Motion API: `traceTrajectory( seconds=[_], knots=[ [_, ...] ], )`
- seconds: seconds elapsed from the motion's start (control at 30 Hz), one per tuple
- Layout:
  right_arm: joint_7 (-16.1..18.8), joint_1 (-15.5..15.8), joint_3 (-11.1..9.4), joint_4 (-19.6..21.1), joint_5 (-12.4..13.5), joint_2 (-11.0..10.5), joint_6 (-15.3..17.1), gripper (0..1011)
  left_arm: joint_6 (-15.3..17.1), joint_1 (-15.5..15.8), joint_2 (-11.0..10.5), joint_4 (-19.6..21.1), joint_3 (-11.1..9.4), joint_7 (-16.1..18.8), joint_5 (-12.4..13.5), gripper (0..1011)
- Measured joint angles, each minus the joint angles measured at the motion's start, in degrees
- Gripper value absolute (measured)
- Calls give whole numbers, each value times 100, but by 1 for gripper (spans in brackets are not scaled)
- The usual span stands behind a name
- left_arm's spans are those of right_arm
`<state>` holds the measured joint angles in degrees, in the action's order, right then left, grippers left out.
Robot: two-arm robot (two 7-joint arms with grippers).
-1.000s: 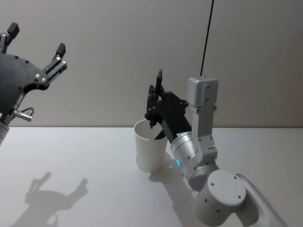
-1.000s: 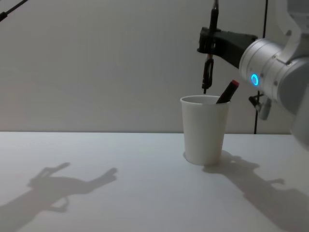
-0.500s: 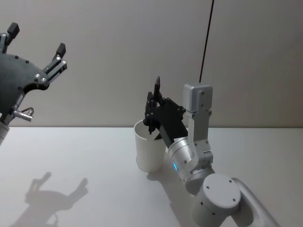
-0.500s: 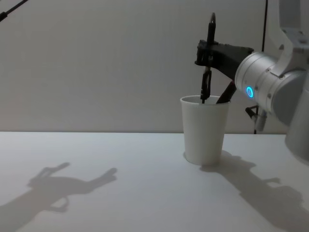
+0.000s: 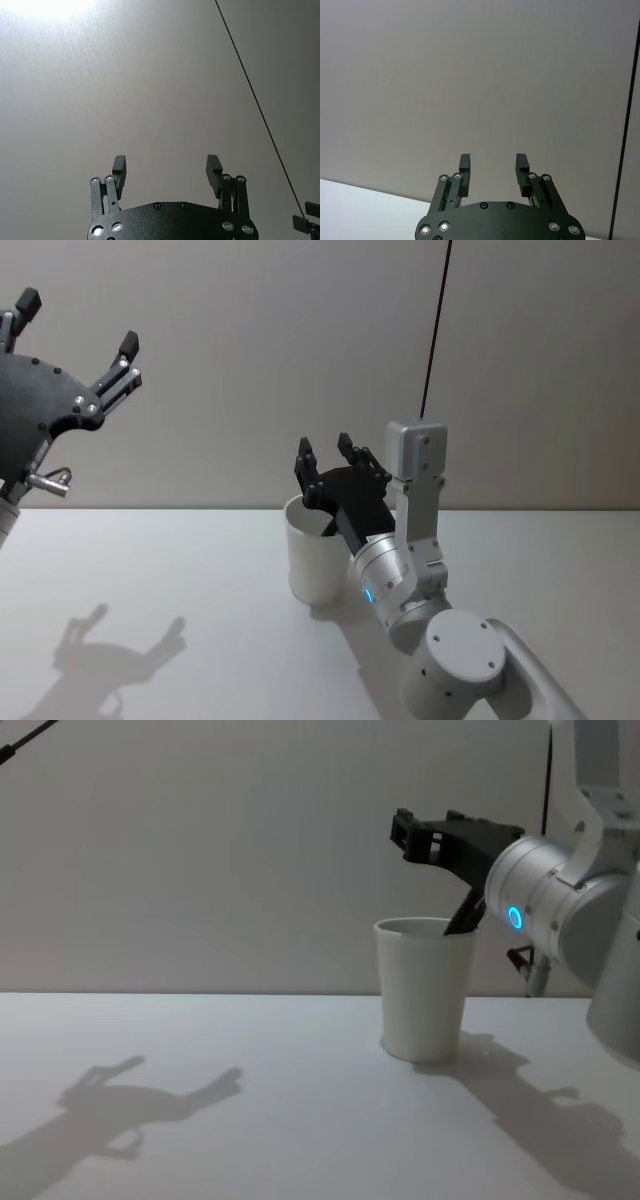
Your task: Place the pen into the pen holder.
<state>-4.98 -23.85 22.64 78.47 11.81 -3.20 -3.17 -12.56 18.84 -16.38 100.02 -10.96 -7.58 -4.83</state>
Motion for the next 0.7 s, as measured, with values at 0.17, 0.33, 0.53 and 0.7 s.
traceTrajectory(
  seconds=[0.17, 0.33, 0.53, 0.7],
  knots=[
    [-4, 0, -3, -12, -3, 4, -4, 675, 0, 0, 0, 0, 0, 0, 0, 1003],
    [-5, 0, -8, -16, -6, 7, -6, 826, 0, 0, 0, 0, 0, 0, 0, 1003],
    [44, 47, -34, 115, 12, -20, 14, 974, 0, 0, 0, 0, 1, 0, 0, 1003],
    [189, 169, -140, 461, 145, -128, 91, 1001, 0, 0, 0, 0, 0, 0, 0, 1003]
  ],
)
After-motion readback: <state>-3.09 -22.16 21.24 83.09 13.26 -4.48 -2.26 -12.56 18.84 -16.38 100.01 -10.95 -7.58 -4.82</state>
